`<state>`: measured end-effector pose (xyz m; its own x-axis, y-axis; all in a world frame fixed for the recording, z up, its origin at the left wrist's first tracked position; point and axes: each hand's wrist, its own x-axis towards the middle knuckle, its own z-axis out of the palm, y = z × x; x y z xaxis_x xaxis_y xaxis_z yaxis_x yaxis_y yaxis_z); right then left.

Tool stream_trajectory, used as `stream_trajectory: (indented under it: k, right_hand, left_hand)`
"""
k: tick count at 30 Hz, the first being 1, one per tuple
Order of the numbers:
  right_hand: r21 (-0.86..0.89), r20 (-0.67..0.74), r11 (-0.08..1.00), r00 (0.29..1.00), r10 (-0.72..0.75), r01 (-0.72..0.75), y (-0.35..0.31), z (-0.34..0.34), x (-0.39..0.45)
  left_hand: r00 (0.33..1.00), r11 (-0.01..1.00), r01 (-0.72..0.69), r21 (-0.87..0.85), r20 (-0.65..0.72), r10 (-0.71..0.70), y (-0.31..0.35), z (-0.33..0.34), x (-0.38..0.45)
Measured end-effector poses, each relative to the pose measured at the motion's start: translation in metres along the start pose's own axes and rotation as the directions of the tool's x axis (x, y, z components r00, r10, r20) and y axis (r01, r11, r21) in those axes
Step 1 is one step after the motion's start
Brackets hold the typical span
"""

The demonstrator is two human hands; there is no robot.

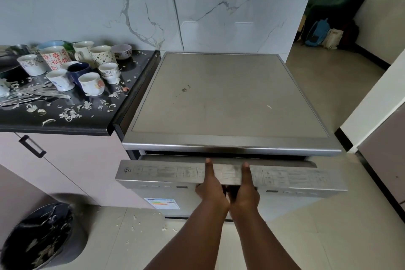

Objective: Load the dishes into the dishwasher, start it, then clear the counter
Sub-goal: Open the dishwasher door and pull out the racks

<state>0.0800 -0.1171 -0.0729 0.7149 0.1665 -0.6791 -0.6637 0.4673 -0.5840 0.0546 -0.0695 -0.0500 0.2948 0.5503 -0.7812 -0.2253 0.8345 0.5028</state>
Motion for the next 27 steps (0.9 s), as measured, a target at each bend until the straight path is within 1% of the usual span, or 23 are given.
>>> stream_trajectory:
  k: [2,3,4,5,6,8,9,10,11,12,13,14,15,16,17,18,19,21,23,25,27]
  right_hand:
    - [-0.035,0.002,0.999,1.000,0.006,-0.006,-0.004,-0.005,-0.004]
    - [-0.087,-0.015,0.996,1.000,-0.003,0.002,-0.004,-0.007,-0.006]
    - [-0.173,-0.035,0.985,0.999,-0.014,0.008,-0.004,-0.010,-0.010]
    - [-0.272,-0.061,0.962,0.997,-0.038,0.020,-0.004,-0.013,-0.012]
    - [-0.371,-0.089,0.928,0.993,-0.080,0.042,-0.005,-0.016,-0.016]
    - [-0.523,-0.136,0.849,0.977,-0.162,0.068,-0.012,-0.019,-0.023]
    - [-0.600,-0.180,0.798,0.963,-0.201,0.055,-0.016,-0.021,-0.025]
    - [-0.681,-0.240,0.732,0.937,-0.255,0.025,-0.019,-0.022,-0.029]
    - [-0.762,-0.285,0.648,0.902,-0.326,-0.006,-0.021,-0.023,-0.032]
    - [-0.825,-0.294,0.564,0.872,-0.390,-0.026,-0.023,-0.025,-0.036]
    - [-0.868,-0.278,0.496,0.853,-0.442,-0.025,-0.024,-0.028,-0.041]
    - [-0.899,-0.245,0.437,0.836,-0.490,-0.008,-0.026,-0.031,-0.047]
    - [-0.930,-0.177,0.365,0.823,-0.540,0.039,-0.023,-0.036,-0.045]
    - [-0.964,-0.076,0.247,0.795,-0.601,0.094,-0.022,-0.041,-0.047]
    - [-0.982,0.066,0.089,0.752,-0.656,0.164,-0.020,-0.048,-0.047]
    - [-0.973,0.211,-0.075,0.706,-0.676,0.219,-0.018,-0.054,-0.047]
    - [-0.945,0.326,-0.214,0.680,-0.657,0.246,-0.017,-0.062,-0.046]
    - [-0.886,0.442,-0.389,0.712,-0.546,0.251,-0.016,-0.074,-0.044]
    - [-0.841,0.480,-0.476,0.762,-0.435,0.257,-0.016,-0.086,-0.044]
    - [-0.826,0.486,-0.489,0.792,-0.369,0.279,-0.017,-0.097,-0.048]
    - [-0.823,0.478,-0.497,0.810,-0.341,0.276,-0.015,-0.108,-0.056]
  left_hand:
    - [0.989,0.973,-0.027,0.229,-0.137,0.060,-0.002,-0.008,-0.005]
    - [0.968,0.930,-0.032,0.365,-0.219,0.119,-0.002,-0.012,-0.007]
    - [0.942,0.867,-0.024,0.499,-0.280,0.187,0.000,-0.016,-0.010]
    - [0.917,0.791,-0.022,0.612,-0.304,0.260,0.003,-0.020,-0.013]
    - [0.896,0.695,-0.032,0.718,-0.288,0.339,0.009,-0.024,-0.018]
    - [0.844,0.504,-0.122,0.855,-0.178,0.505,0.016,-0.036,-0.020]
    - [0.786,0.384,-0.211,0.899,-0.078,0.614,0.017,-0.043,-0.017]
    - [0.686,0.207,-0.302,0.931,0.062,0.725,0.017,-0.049,-0.016]
    - [0.590,-0.003,-0.345,0.939,0.220,0.777,0.016,-0.055,-0.014]
    - [0.541,-0.203,-0.351,0.914,0.375,0.753,0.016,-0.058,-0.013]
    - [0.553,-0.359,-0.351,0.865,0.501,0.665,0.018,-0.061,-0.013]
    - [0.593,-0.469,-0.362,0.806,0.587,0.551,0.021,-0.065,-0.009]
    - [0.636,-0.530,-0.374,0.761,0.627,0.451,0.025,-0.070,-0.006]
    - [0.654,-0.565,-0.383,0.731,0.647,0.393,0.029,-0.076,-0.006]
    - [0.650,-0.596,-0.384,0.705,0.665,0.368,0.030,-0.083,-0.005]
    - [0.641,-0.620,-0.386,0.684,0.681,0.353,0.030,-0.089,-0.006]
    - [0.637,-0.635,-0.389,0.668,0.692,0.338,0.028,-0.094,-0.008]
    - [0.631,-0.657,-0.398,0.640,0.711,0.311,0.025,-0.104,-0.008]
    - [0.631,-0.683,-0.403,0.609,0.725,0.275,0.024,-0.114,-0.010]
    - [0.633,-0.704,-0.405,0.583,0.735,0.245,0.022,-0.126,-0.013]
    - [0.636,-0.727,-0.399,0.559,0.740,0.219,0.017,-0.142,-0.017]
